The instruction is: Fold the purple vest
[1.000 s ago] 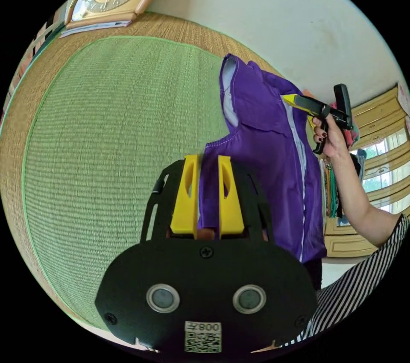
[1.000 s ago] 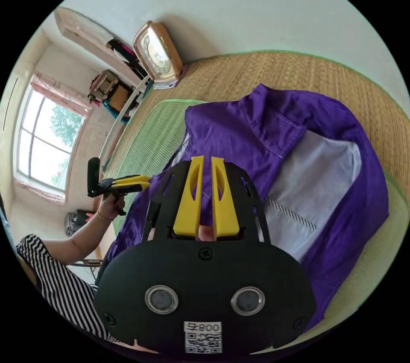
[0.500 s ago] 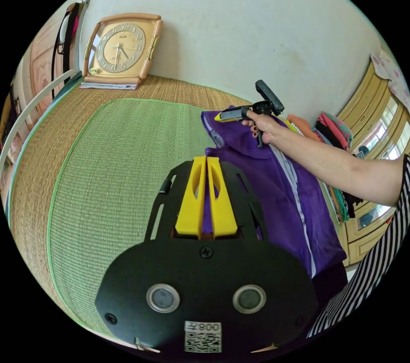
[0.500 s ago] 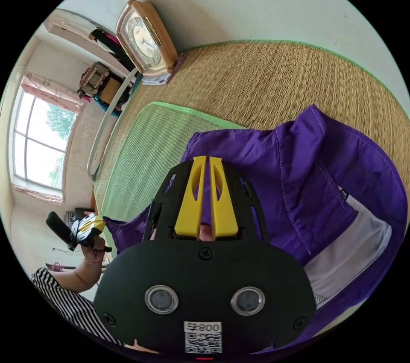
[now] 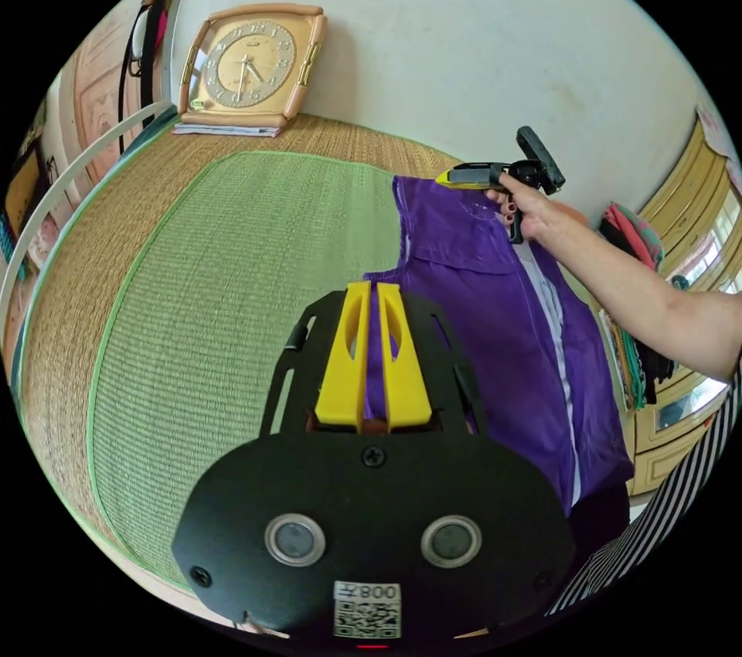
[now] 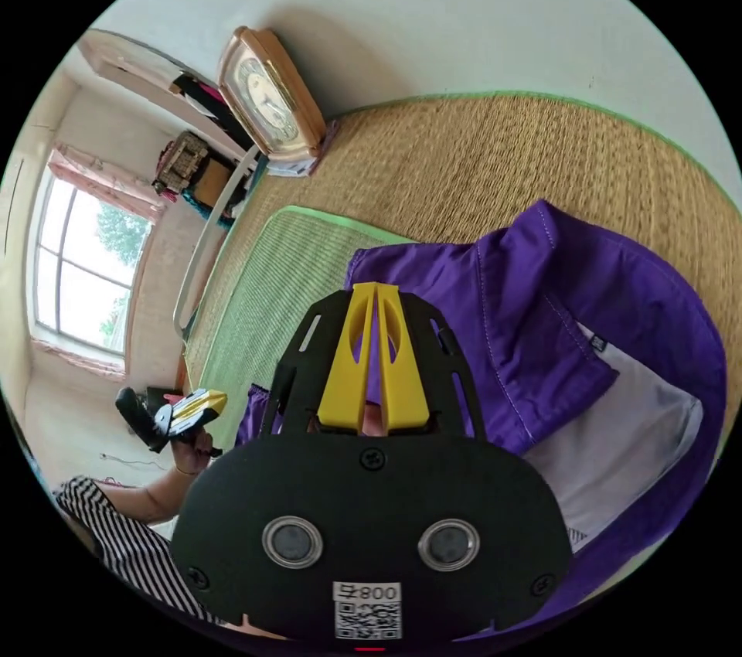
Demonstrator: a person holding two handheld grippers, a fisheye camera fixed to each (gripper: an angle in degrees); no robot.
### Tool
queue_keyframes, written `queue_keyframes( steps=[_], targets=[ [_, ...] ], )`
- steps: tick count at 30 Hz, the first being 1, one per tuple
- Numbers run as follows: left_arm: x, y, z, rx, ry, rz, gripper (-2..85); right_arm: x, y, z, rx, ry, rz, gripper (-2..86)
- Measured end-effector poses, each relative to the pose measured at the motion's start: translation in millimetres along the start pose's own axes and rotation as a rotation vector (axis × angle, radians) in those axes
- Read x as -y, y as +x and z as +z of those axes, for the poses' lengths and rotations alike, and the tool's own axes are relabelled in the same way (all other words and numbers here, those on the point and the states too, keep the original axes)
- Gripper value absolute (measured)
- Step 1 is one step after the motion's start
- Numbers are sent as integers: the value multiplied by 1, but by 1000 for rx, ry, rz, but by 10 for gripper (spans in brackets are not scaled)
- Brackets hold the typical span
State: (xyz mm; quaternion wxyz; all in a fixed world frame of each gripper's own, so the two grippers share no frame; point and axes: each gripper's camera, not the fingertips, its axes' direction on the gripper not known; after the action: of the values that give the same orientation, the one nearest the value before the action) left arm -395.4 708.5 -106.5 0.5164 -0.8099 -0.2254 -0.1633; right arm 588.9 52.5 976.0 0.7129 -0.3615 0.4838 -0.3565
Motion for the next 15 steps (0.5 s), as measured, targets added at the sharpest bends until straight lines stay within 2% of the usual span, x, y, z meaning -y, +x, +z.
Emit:
queue_keyframes(
  steps=[3, 7, 9, 15],
  targets=[
    [-11, 16, -1, -84, 7, 36, 6, -31, 1, -38, -72, 51, -53, 1],
    [-24, 38, 31, -67, -163, 125, 2, -57, 39, -48, -266, 13, 46, 0],
    [-27, 41, 45, -51, -242, 121, 2, -54, 59, -31, -262, -88, 105, 0],
    [-33, 45, 31, -132, -210, 63, 1, -60, 51, -64, -233, -25, 116, 1]
  ],
)
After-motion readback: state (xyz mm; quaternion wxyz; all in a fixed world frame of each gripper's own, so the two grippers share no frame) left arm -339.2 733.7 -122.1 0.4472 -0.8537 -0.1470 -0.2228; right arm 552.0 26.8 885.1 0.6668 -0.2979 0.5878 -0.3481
